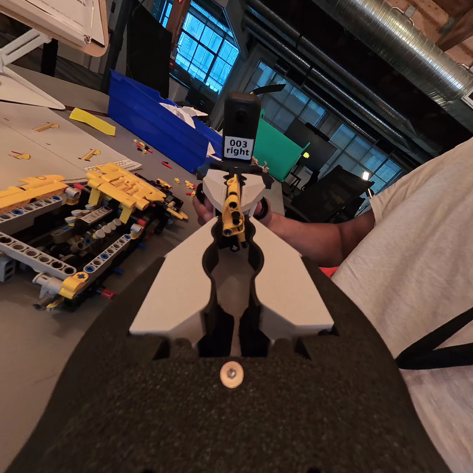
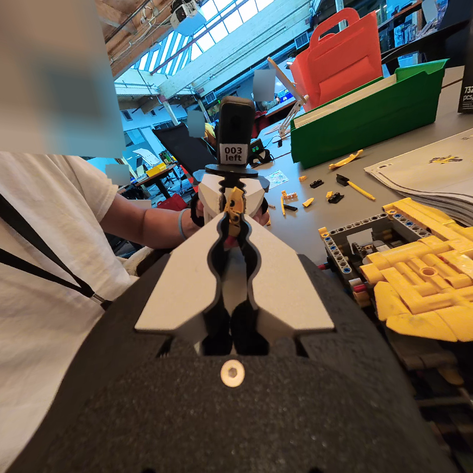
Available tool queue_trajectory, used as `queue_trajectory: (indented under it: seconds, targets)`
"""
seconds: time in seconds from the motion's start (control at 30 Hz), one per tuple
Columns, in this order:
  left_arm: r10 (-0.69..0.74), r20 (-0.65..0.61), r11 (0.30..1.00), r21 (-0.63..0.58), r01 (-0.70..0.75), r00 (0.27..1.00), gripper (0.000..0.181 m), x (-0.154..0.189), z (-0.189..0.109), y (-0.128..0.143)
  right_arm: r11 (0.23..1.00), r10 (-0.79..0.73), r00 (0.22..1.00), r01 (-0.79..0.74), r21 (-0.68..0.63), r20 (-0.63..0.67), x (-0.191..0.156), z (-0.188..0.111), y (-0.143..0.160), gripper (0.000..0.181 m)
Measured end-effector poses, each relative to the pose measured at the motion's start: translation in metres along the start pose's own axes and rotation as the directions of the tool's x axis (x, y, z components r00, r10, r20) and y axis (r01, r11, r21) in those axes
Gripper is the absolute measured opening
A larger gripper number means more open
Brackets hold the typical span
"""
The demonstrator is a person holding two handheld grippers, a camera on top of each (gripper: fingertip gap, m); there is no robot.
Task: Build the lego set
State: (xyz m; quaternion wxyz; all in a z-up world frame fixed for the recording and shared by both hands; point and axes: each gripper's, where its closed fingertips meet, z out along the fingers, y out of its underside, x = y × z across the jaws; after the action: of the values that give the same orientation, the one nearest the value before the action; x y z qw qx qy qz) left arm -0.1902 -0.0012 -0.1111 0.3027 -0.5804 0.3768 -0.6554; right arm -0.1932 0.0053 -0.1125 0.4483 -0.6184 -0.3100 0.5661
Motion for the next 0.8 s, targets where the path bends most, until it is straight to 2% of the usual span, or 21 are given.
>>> queue_trajectory:
  seconds: [0.07,0.13,0.33,0.47,0.8]
  targets:
    - [-0.005,-0.010,1.000,-0.001,0.005,1.000,0.016,0.001,0.000,0.000,1.000,-0.030,1.000,0.030,0.009,0.004,-0.001,0.000,0.000,0.007]
    - [0.012,0.000,1.000,-0.008,-0.012,1.000,0.016,0.001,0.001,0.001,0.999,0.047,0.997,-0.048,0.024,0.055,-0.002,0.000,0.000,0.008]
    - [0.057,0.053,0.998,-0.028,-0.056,0.997,0.016,-0.006,0.000,0.002,0.985,0.169,0.982,-0.171,0.028,0.081,0.004,0.001,0.002,0.008]
    - [0.063,0.042,0.997,-0.046,-0.061,0.997,0.016,-0.006,0.000,0.004,0.985,0.174,0.980,-0.172,-0.029,0.092,0.002,-0.002,0.003,0.015]
    - [0.052,0.024,0.996,-0.072,-0.050,0.998,0.016,-0.004,0.002,0.009,0.996,0.043,0.998,-0.040,-0.084,0.037,0.002,-0.005,0.009,0.007]
